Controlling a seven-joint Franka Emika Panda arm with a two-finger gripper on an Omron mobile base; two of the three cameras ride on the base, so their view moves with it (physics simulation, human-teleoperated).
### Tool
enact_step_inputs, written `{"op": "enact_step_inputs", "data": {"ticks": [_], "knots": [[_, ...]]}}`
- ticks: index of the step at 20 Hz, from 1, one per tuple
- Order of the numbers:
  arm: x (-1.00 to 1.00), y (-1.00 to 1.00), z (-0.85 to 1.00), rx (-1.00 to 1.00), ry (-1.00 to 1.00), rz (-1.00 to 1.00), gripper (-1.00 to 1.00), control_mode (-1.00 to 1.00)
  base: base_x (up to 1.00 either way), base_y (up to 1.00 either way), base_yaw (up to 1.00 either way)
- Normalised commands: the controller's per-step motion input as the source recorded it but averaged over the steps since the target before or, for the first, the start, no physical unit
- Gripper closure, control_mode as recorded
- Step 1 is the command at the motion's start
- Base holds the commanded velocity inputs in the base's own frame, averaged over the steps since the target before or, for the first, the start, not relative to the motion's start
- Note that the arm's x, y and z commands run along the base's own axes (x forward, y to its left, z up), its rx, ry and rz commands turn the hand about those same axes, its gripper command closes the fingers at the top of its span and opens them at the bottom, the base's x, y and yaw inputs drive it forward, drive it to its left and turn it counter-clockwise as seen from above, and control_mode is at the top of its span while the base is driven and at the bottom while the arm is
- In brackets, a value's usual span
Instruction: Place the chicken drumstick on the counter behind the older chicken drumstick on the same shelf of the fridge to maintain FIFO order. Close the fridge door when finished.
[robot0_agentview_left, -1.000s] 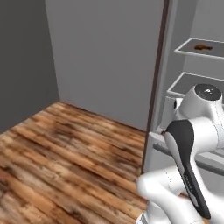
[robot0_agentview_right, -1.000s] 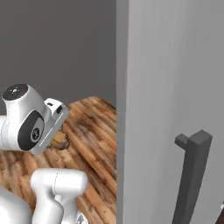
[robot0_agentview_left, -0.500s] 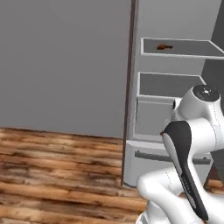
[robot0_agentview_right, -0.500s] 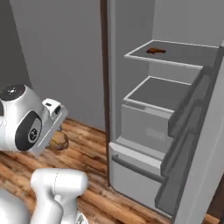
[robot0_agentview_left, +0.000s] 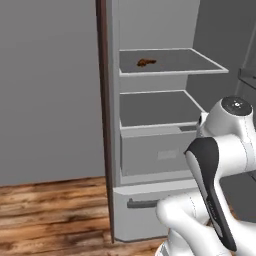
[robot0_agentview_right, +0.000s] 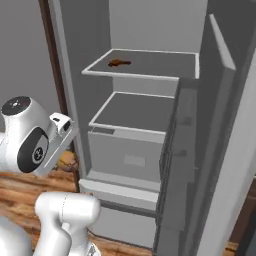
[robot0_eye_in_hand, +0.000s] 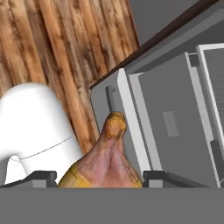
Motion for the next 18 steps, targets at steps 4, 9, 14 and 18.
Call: {"op": "enact_step_inputs", "data": {"ticks": [4, 9, 14, 18], "knots": [[0.0, 0.0, 0.0, 0.0, 0.0, 0.0, 1.0, 1.0, 0.48, 0.34, -0.34], [0.0, 0.0, 0.0, 0.0, 0.0, 0.0, 1.0, 1.0, 0.14, 0.01, -0.04], [0.0, 0.0, 0.0, 0.0, 0.0, 0.0, 1.0, 1.0, 0.45, 0.0, -0.1], [0.0, 0.0, 0.0, 0.0, 0.0, 0.0, 1.0, 1.0, 0.57, 0.0, -0.09]]}}
